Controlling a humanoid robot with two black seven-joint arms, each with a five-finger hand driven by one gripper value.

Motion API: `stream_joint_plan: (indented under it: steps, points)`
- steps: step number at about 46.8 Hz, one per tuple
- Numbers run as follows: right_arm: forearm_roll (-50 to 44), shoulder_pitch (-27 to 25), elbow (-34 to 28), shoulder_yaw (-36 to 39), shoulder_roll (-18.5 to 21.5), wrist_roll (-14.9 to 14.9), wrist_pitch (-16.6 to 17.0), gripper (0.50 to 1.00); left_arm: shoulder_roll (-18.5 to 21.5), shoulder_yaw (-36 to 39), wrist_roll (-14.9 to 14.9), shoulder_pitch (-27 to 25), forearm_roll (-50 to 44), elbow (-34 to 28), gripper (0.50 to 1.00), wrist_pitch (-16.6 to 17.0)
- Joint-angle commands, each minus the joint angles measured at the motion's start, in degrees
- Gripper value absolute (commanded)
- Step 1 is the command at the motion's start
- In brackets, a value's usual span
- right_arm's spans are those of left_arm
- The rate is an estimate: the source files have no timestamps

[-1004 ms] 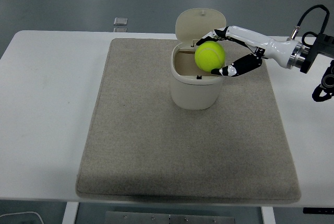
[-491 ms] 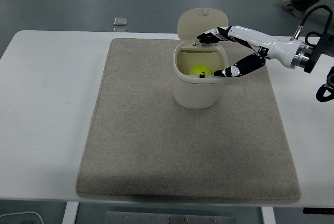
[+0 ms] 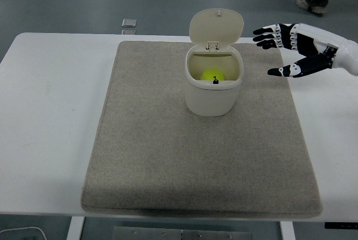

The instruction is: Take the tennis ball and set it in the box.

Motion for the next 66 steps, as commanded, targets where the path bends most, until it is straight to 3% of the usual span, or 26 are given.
stream_joint_plan:
  steps: [1,5,13,17,30,44,53,66]
  points:
    - [4.0,-0.4,-3.4,0.1,0.5,-0.2,-1.4,0.879,0.0,0.0,0.0,0.0,0.0,0.0,0.992,0.0]
    - [8.0,-0.5,-7.4,0.0,1.4,-1.2,-1.4,0.876,0.0,0.0,0.0,0.0,0.0,0.0,0.992,0.0]
    - [17.2,-0.8,-13.1,0.0,6.6,-12.4,-1.6,0.870,0.0,0.0,0.0,0.0,0.0,0.0,0.992,0.0]
    - [22.4,-0.8,-16.3,0.1,8.8,-14.9,-1.6,0.870,0.0,0.0,0.0,0.0,0.0,0.0,0.992,0.0]
    - [35.6,-0.7,-25.8,0.3,12.9,-15.6,-2.5,0.870,0.0,0.0,0.0,0.0,0.0,0.0,0.992,0.0]
    - [44.2,-0.8,-26.0,0.2,15.8,-15.8,-2.8,0.870,0.0,0.0,0.0,0.0,0.0,0.0,0.992,0.0]
    - [52.2,-1.0,-26.3,0.2,17.4,-17.8,-5.6,0.872,0.0,0.0,0.0,0.0,0.0,0.0,0.992,0.0]
    - [55.6,-1.9,-26.2,0.3,18.8,-17.7,-5.0,0.876,0.0,0.0,0.0,0.0,0.0,0.0,0.992,0.0]
